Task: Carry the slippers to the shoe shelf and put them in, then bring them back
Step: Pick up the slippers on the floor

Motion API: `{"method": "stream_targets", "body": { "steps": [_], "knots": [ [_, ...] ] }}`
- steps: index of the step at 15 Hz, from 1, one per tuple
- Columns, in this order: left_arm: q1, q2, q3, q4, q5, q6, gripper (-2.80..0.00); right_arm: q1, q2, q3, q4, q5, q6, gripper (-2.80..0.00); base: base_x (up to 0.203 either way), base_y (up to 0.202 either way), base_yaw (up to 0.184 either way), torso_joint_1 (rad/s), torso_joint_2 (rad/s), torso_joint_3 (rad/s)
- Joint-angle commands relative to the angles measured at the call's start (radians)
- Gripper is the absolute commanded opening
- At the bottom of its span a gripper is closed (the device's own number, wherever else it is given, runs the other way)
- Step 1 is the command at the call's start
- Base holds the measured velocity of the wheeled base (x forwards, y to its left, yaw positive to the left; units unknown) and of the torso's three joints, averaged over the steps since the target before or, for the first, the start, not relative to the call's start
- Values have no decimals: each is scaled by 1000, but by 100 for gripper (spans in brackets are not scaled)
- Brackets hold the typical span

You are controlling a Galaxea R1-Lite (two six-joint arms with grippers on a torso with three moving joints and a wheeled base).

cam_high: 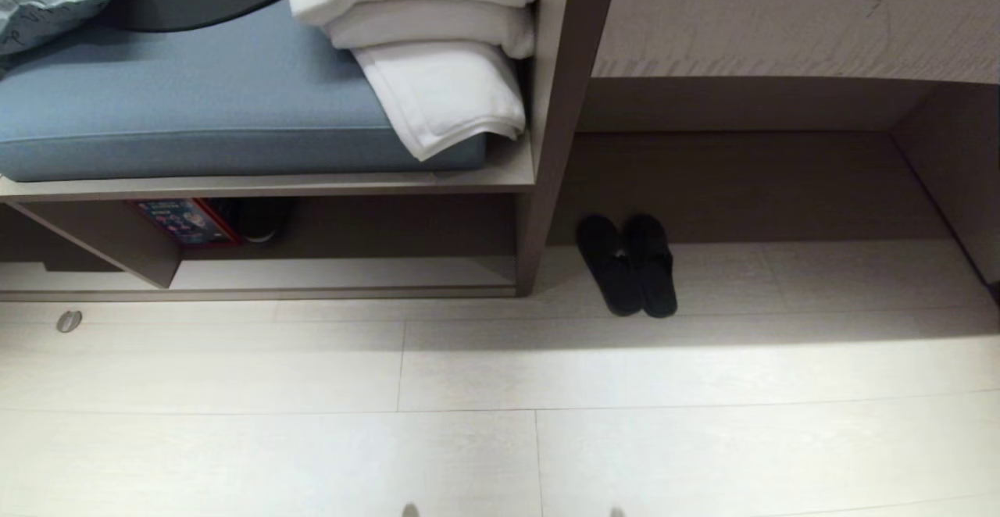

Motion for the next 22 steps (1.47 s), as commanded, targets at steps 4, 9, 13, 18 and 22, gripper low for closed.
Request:
{"method": "stream_targets", "body": {
  "steps": [4,9,13,18,22],
  "knots": [
    [0,1,-1,0,1,1,-280,0,-2,0,0,1,0,-280,0,0,0,2,3,-194],
    [0,1,-1,0,1,1,-280,0,-1,1,0,1,0,-280,0,0,0,1,5,-198],
    [0,1,-1,0,1,1,-280,0,-2,0,0,1,0,-280,0,0,0,2,0,-201],
    [0,1,-1,0,1,1,-280,0,-2,0,0,1,0,-280,0,0,0,2,3,-196],
    [0,3,-1,2,2,2,-280,0,-2,0,0,1,0,-280,0,0,0,2,4,-198]
  ]
}}
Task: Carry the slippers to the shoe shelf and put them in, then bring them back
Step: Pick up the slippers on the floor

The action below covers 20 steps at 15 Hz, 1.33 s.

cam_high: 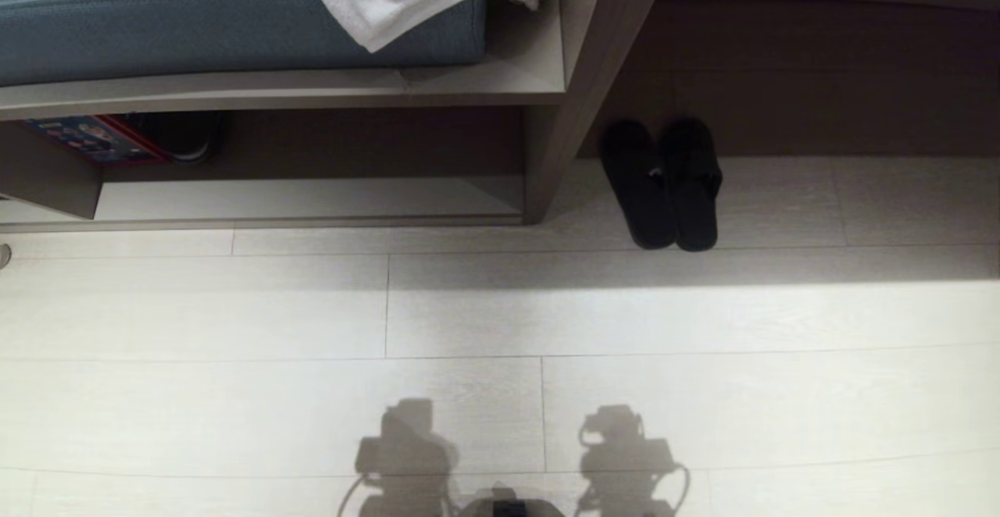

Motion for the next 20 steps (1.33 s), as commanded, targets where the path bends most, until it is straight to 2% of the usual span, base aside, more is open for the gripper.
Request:
{"method": "stream_targets", "body": {
  "steps": [1,20],
  "knots": [
    [0,2,0,1,1,1,-280,0,-1,0,0,0,-1,-280,0,0,0,2,7,-193],
    [0,1,0,-1,1,0,-280,0,-2,2,0,0,-1,-280,0,0,0,2,3,-195]
  ]
}}
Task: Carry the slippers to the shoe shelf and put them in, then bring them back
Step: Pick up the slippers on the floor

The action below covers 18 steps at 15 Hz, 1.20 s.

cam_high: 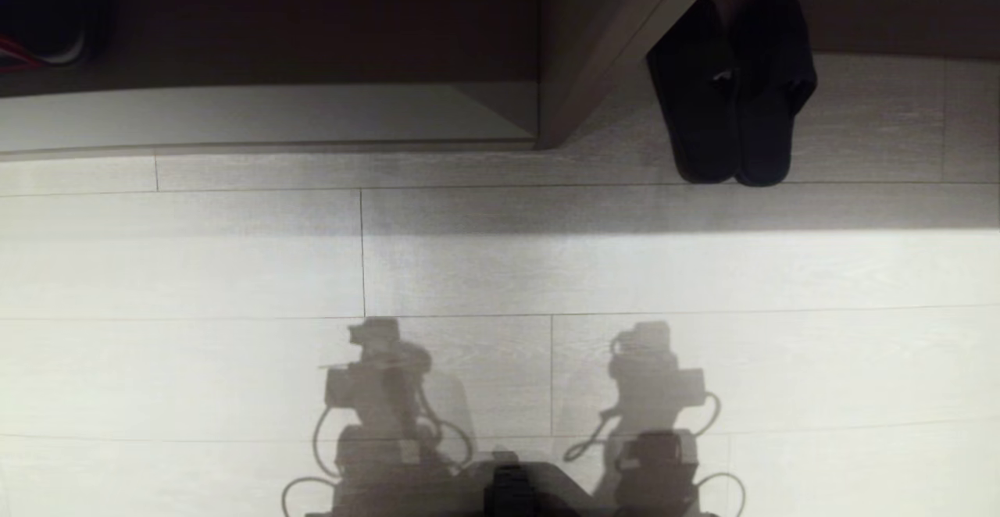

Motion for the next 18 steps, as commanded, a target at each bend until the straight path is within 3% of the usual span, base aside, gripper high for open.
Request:
{"method": "stream_targets", "body": {
  "steps": [1,10,18],
  "knots": [
    [0,1,0,0,1,0,-280,0,-2,0,1,1,-1,-280,0,0,0,2,2,-209],
    [0,1,0,0,1,-1,-280,0,-2,1,1,1,-1,-280,0,0,0,1,3,-185],
    [0,1,0,0,0,-1,-280,0,-2,1,1,1,-1,-280,0,0,0,1,1,-14]
  ]
}}
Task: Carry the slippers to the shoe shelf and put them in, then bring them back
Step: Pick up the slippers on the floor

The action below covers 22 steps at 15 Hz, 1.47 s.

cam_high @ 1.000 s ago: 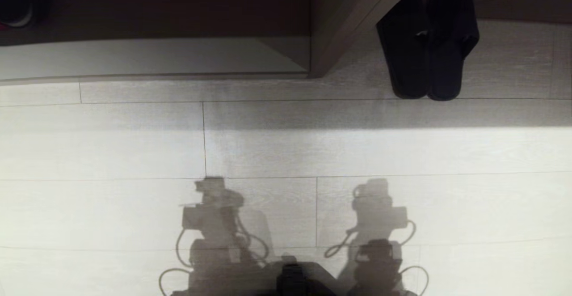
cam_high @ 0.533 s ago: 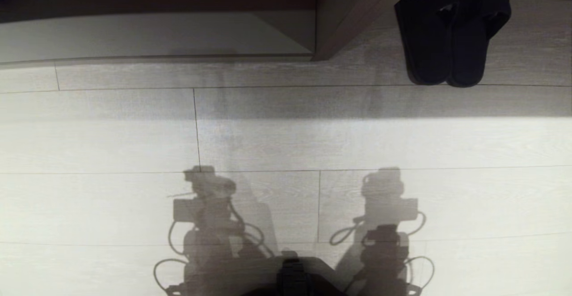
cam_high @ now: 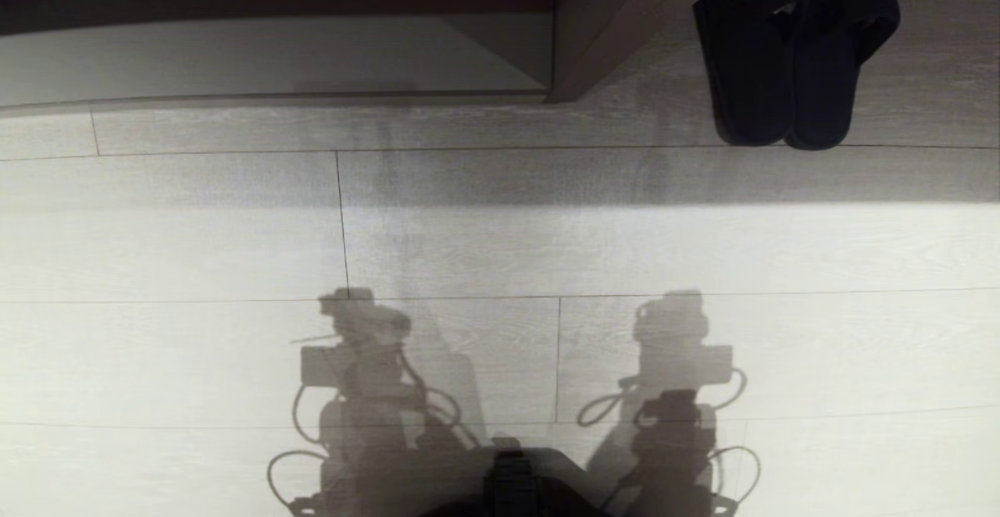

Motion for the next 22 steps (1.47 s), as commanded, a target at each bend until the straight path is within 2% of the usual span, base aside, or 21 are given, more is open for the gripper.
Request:
{"method": "stream_targets", "body": {
  "steps": [1,16,18,20,22],
  "knots": [
    [0,0,0,0,-1,0,-280,0,-2,1,0,1,-1,-280,0,0,0,0,0,0],
    [0,0,0,-2,-1,-2,-280,0,0,-8,0,-14,2,-280,0,0,0,0,0,0],
    [0,0,0,-2,-1,-2,-280,0,6,-61,15,-14,-2,-280,0,0,0,0,0,0],
    [0,0,2,-2,-1,-2,-280,1,66,-238,80,-8,-4,-280,0,0,0,0,0,0],
    [0,0,0,-2,-1,-2,-280,6,216,-375,126,-10,-2,-280,0,0,0,0,0,0]
  ]
}}
